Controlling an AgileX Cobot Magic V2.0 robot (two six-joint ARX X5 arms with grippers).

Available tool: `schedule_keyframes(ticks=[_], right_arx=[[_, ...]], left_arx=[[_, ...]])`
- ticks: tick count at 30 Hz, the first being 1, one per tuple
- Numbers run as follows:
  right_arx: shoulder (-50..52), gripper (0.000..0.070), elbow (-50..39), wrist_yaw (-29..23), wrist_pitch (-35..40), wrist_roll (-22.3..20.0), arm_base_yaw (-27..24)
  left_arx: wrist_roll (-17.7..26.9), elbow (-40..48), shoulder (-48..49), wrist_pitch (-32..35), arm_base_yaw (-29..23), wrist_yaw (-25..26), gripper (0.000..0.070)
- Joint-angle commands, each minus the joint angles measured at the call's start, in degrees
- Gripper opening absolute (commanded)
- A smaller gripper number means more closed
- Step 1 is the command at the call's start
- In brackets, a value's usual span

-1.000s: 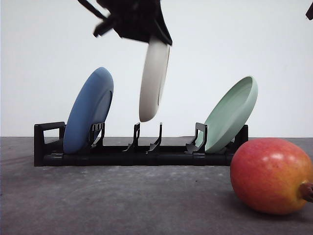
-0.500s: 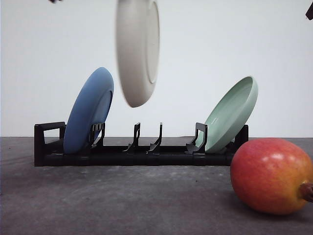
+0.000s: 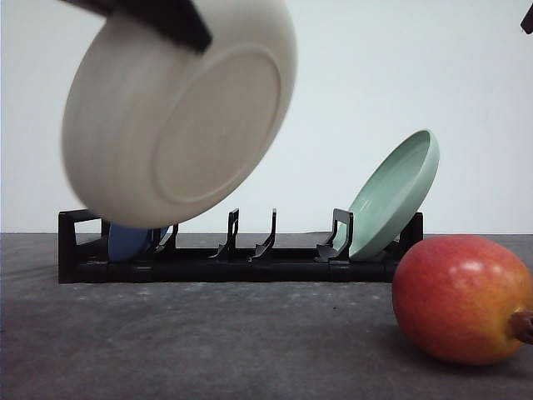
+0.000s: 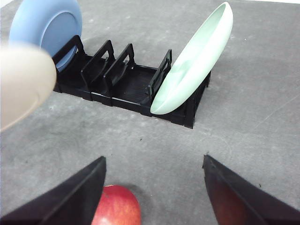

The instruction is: Place pomegranate in white plate

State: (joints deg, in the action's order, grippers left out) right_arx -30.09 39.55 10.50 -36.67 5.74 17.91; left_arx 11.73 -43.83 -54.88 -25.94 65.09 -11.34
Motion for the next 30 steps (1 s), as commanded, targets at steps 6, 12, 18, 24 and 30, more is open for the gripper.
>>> schedule_keyframes(ticks=[6,12,18,24,30], right_arx=[[-0.2,0.0418,0.7,-0.1,0.6,-0.4,0.2],[-0.2,0.0418,0.7,-0.1,0.6,-0.4,0.2],[-0.2,0.0418,0.7,-0.1,0.6,-0.4,0.2],[-0.2,0.0418,0.7,-0.2,0.6,-0.4,0.2],[-0.2,0.0418,0.7,-0.2,0.6,-0.4,0.2]], left_arx=[[9.2,-0.7,-11.4,-0.1,6.5,-13.3,0.0003],[10.8,-1.5,-21.3,-0.1,8.7,-19.6,0.0003],[10.7,-1.7,-26.6,0.2,9.2,-19.6,0.0003],[10.7,-1.7,-28.6,-0.3,9.2,-18.1,0.0033],[8.7,-1.7,-28.6,-0.4,9.2,-15.5,0.0041]])
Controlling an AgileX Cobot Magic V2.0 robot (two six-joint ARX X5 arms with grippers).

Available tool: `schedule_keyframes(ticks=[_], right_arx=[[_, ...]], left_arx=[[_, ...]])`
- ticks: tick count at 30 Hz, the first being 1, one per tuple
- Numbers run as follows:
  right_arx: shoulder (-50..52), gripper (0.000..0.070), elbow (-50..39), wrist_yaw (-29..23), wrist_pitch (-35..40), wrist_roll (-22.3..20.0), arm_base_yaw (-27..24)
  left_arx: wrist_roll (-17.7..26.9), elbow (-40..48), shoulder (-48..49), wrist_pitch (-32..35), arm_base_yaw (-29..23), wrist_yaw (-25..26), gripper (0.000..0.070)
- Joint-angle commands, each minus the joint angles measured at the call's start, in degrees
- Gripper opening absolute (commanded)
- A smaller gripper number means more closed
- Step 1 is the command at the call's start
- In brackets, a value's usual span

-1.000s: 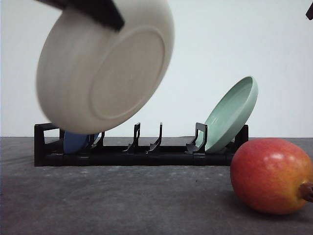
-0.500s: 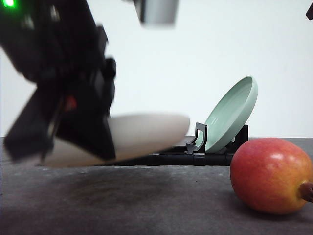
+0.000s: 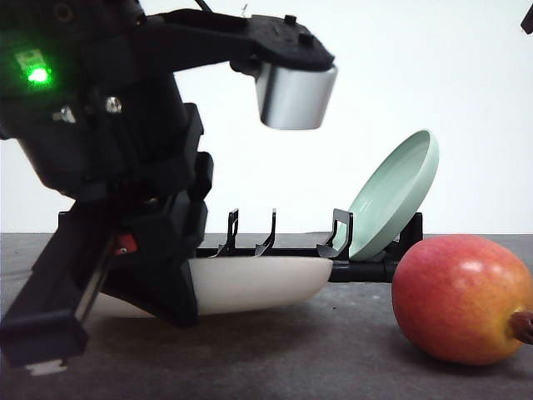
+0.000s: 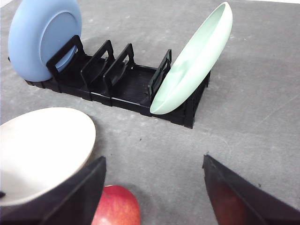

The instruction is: Place pomegranate in white plate

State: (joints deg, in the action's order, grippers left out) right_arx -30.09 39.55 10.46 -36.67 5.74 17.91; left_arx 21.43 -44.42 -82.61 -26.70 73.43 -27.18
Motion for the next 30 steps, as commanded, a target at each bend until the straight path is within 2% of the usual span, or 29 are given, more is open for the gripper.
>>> schedule_keyframes(ticks=[1,8,11,15,20,23,30], right_arx=[[-0.2,0.0418,0.7,-0.2,0.6,-0.4,0.2],[-0.2,0.0418,0.7,-0.6,0.6,-0.4,0.2],[-0.2,0.0418,0.7,-1.6,0.6,-0.4,0.2],[-0.2,0.0418,0.7,-1.7,0.6,-0.4,0.2],[-0.2,0.0418,0.7,-1.7,0.6,-0.4,0.2],[-0.2,0.0418,0.7,-1.7,0.6,-0.4,0.2],[-0.2,0.0418,0.7,-1.7,0.6,-0.4,0.2]], left_arx=[[-1.6,-1.1,-0.9,0.3,0.9,0.5,0.0053],[-3.4,-2.7,-0.8,-6.2,0.1,4.0,0.0283],[-6.0,-4.5,0.1,-10.1,-1.9,8.7,0.0371],[-12.1,-6.4,3.1,-13.1,-6.9,17.3,0.0374],[-19.8,-6.5,9.6,-14.1,-16.7,27.9,0.0373],[-22.2,-6.5,14.4,-13.6,-23.8,29.8,0.0373],[-22.0,-6.5,25.0,-11.6,-42.1,32.1,0.0371]])
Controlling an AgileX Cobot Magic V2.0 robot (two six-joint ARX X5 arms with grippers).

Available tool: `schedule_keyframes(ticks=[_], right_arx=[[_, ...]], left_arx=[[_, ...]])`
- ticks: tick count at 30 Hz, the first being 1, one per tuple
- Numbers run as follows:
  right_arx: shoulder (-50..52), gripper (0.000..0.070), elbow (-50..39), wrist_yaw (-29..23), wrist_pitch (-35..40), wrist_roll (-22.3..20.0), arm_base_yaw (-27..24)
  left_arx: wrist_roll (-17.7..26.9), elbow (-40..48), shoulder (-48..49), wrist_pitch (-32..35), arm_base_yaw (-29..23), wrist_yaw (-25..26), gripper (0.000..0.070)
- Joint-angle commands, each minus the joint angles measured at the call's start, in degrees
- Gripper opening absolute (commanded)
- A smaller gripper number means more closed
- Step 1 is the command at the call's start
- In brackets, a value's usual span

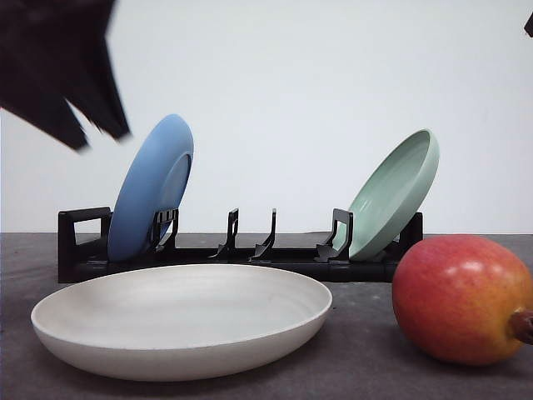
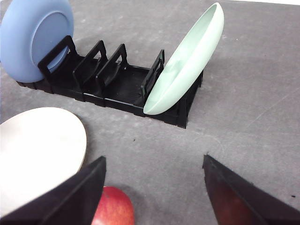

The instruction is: Place pomegranate in white plate

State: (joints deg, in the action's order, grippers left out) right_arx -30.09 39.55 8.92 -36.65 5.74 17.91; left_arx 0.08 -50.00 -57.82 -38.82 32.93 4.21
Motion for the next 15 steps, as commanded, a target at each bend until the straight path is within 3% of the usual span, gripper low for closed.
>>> schedule_keyframes(ticks=[1,9,15], right_arx=[[-0.2,0.0418,0.7,-0.1,0.6,-0.4,0.2],[-0.2,0.0418,0.7,-0.1,0.5,-0.1,0.2],[-0.2,0.0418,0.7,0.0,-0.6,-0.1,0.2]], left_arx=[[-0.8,-0.9,1.5,0.9,-4.2,1.9,0.0371],[-0.3,0.4,9.5,1.3,-21.8,8.1,0.0362],[-2.0,5.5,17.8,3.9,-28.9,8.5,0.0360]])
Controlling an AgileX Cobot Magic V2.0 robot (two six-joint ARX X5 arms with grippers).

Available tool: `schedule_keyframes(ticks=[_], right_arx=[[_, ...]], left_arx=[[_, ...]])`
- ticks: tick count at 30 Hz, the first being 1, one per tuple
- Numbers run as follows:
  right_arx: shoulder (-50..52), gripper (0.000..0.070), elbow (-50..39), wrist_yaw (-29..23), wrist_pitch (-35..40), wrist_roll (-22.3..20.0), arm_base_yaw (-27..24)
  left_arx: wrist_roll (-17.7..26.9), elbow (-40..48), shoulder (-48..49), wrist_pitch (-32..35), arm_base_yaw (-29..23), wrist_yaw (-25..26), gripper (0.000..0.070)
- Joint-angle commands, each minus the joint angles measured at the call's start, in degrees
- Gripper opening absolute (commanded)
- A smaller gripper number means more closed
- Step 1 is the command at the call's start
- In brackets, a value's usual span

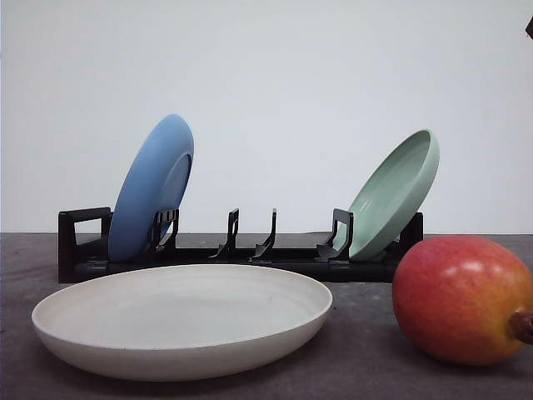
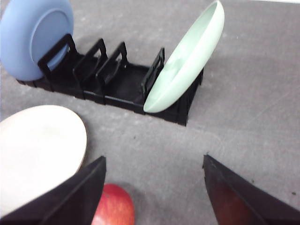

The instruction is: Place pomegranate in white plate

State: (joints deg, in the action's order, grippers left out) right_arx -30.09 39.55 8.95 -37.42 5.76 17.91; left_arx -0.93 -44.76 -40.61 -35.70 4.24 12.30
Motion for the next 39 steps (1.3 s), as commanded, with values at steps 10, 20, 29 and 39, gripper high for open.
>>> schedule_keyframes(ticks=[10,20,29,39], right_arx=[[-3.7,0.0419,0.7,5.4,-3.6,6.4,0.3],[-19.0,0.0455,5.7,7.5,-8.8,9.5,4.7],[-32.1,0.0609,10.3,1.6,-8.9,9.7,11.7],[-41.2,0.0631,10.3,-0.4,-7.3,10.9,16.1]], left_arx=[[-2.8,7.0,10.3,1.8,-1.7,0.8,0.0360],[-3.7,7.0,10.5,2.3,-1.7,0.8,0.0360],[-4.5,7.0,10.4,2.3,-1.7,0.8,0.0360],[-4.7,7.0,9.9,2.3,-1.7,0.8,0.0360]])
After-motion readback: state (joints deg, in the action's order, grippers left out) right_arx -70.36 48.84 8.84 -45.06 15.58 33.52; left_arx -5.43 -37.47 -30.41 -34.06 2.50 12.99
